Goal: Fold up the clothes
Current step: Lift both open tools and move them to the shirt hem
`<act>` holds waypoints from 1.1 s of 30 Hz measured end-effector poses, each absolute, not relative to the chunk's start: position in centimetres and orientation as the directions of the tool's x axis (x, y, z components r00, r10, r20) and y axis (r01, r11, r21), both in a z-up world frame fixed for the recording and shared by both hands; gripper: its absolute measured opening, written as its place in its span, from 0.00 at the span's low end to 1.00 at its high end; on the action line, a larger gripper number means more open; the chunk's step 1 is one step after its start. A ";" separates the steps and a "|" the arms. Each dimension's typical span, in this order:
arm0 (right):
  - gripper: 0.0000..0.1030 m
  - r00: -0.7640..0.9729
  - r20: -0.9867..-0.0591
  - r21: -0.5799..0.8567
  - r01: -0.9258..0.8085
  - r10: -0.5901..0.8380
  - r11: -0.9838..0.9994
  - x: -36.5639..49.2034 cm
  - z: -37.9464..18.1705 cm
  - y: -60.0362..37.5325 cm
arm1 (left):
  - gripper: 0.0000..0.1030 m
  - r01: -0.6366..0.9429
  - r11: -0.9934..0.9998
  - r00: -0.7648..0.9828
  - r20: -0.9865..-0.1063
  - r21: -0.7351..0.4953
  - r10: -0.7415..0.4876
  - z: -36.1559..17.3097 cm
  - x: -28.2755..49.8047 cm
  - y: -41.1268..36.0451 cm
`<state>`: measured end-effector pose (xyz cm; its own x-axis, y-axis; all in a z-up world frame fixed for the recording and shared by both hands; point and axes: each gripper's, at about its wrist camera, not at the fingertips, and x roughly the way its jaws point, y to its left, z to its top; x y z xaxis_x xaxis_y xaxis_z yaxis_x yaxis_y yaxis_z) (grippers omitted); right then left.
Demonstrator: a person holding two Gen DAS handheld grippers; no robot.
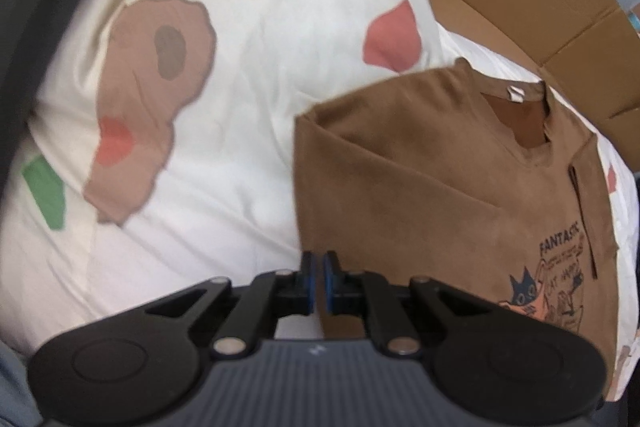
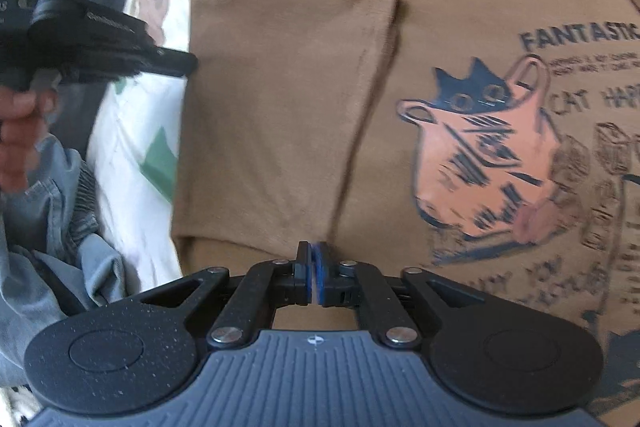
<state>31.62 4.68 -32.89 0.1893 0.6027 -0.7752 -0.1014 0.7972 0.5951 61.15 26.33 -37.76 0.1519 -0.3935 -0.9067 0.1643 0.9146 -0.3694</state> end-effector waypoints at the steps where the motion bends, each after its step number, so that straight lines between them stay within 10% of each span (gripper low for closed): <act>1: 0.04 0.183 -0.780 0.592 -0.098 0.599 0.800 31.3 -32.8 4.2 | 0.07 0.157 0.918 0.153 -0.910 -0.363 -0.386 -37.4 61.3 26.4; 4: 0.04 0.164 -0.794 0.579 -0.092 0.586 0.810 30.3 -32.3 2.8 | 0.08 0.126 0.925 0.160 -0.913 -0.357 -0.375 -36.3 61.0 26.7; 8: 0.08 0.139 -0.813 0.561 -0.075 0.566 0.824 28.9 -31.6 0.8 | 0.33 0.133 0.926 0.145 -0.918 -0.352 -0.370 -34.7 59.8 26.1; 12: 0.39 0.126 -0.824 0.549 -0.061 0.552 0.834 27.7 -30.7 -1.2 | 0.41 0.140 0.924 0.132 -0.918 -0.357 -0.375 -33.4 58.6 25.4; 20: 0.43 0.123 -0.842 0.527 -0.022 0.525 0.850 26.7 -28.6 -4.7 | 0.56 0.110 0.937 0.086 -0.937 -0.330 -0.340 -31.4 55.5 24.4; 33: 0.67 0.091 -0.875 0.482 0.227 0.475 0.846 23.5 -26.5 -8.6 | 0.61 0.071 0.935 -0.075 -0.936 -0.348 -0.343 -30.0 46.1 20.4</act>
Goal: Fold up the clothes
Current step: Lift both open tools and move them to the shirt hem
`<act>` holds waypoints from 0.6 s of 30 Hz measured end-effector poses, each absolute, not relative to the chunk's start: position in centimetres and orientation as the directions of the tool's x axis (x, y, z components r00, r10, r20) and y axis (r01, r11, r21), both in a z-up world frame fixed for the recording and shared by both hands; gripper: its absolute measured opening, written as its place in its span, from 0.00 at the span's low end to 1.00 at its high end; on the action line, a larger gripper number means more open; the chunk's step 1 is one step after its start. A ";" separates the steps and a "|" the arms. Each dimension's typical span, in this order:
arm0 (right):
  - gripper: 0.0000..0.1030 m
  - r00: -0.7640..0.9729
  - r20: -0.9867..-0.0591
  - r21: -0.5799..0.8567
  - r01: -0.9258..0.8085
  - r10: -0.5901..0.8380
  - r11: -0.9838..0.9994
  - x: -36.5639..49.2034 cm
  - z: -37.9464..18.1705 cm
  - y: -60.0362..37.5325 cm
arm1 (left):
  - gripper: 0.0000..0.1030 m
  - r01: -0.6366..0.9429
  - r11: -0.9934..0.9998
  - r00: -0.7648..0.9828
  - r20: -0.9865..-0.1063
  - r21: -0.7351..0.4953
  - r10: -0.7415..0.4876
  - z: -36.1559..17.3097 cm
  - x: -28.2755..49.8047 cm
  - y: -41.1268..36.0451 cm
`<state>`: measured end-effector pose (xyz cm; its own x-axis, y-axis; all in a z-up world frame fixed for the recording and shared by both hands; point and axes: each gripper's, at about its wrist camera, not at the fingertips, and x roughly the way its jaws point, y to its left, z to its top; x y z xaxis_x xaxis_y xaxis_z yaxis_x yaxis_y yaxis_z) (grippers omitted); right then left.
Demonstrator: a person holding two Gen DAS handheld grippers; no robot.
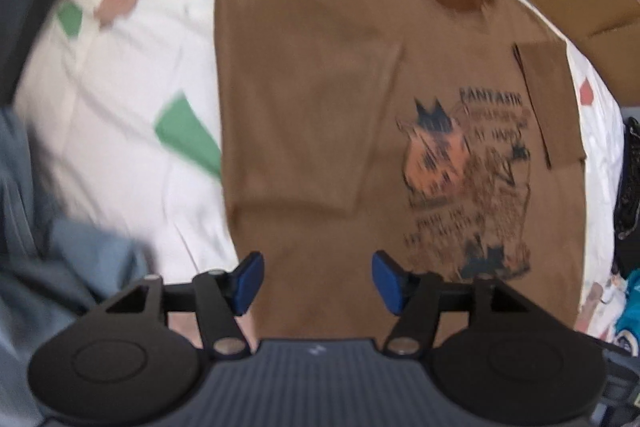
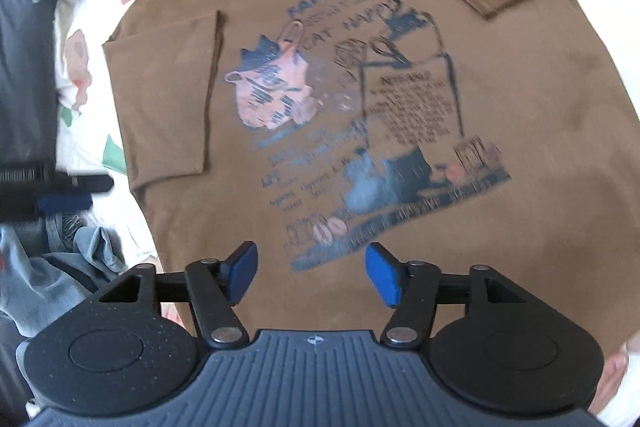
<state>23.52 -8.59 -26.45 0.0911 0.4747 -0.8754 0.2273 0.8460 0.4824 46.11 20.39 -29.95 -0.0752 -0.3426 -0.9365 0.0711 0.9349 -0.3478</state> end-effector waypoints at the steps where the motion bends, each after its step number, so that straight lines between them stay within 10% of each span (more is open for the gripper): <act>1: 0.67 0.087 -0.878 0.478 0.237 0.471 0.846 23.1 -26.4 -8.8 | 0.61 0.053 0.932 -0.084 -0.932 -0.359 -0.354 -29.9 45.2 20.3; 18: 0.68 0.083 -0.892 0.452 0.170 0.444 0.876 16.3 -24.2 -16.7 | 0.60 0.161 0.908 -0.254 -0.905 -0.387 -0.341 -26.4 33.0 17.6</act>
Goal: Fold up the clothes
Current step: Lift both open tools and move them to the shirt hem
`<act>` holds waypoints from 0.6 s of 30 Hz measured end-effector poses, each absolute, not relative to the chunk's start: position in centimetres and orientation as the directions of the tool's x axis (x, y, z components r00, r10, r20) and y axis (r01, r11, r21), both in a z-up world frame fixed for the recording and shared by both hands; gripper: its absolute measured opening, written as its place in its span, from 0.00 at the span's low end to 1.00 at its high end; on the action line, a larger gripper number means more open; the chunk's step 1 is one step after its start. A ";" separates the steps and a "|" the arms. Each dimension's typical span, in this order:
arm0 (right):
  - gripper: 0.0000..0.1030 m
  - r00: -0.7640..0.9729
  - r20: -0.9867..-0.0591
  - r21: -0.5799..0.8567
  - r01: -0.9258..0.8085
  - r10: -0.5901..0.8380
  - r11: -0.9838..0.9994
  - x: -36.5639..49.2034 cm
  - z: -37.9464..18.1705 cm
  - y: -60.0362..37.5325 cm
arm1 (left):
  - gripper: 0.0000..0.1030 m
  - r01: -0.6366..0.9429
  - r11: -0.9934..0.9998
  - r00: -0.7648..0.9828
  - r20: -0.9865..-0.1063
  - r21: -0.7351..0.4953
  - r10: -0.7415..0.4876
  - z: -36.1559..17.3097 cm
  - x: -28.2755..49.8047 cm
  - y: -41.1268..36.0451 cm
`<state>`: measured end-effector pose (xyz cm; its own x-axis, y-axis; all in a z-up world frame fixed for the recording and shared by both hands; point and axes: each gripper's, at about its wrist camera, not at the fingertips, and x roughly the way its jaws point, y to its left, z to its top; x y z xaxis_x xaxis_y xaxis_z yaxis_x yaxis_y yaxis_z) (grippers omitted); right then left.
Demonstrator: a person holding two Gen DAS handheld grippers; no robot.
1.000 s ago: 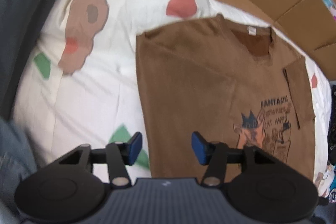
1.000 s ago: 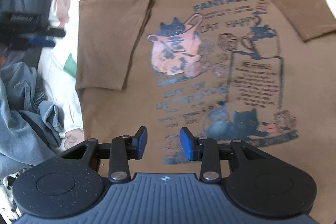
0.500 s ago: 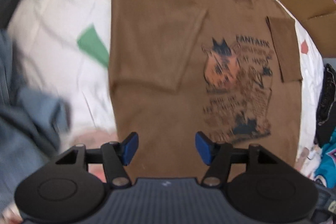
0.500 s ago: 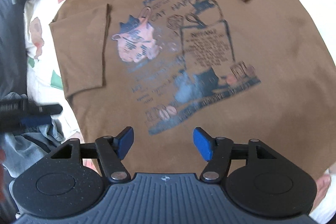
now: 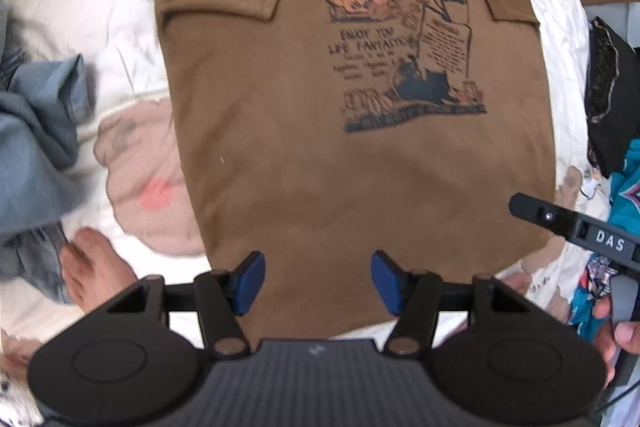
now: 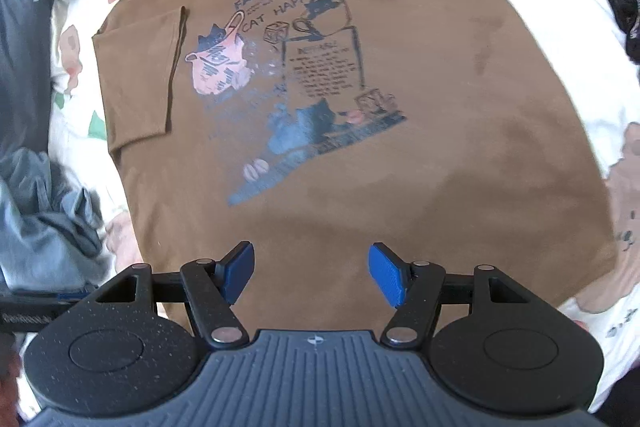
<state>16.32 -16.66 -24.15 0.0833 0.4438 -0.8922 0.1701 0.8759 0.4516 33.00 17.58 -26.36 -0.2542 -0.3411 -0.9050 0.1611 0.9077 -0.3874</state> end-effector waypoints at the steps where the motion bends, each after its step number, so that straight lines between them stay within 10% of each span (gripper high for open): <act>1: 0.68 0.082 -0.896 0.445 0.160 0.437 0.881 16.0 -23.9 -17.4 | 0.60 0.159 0.908 -0.258 -0.904 -0.389 -0.342 -26.0 32.7 17.5; 18: 0.62 0.035 -0.945 0.322 -0.050 0.324 0.945 15.1 -21.9 -29.8 | 0.53 0.075 0.908 -0.264 -0.886 -0.412 -0.381 -22.0 29.3 17.7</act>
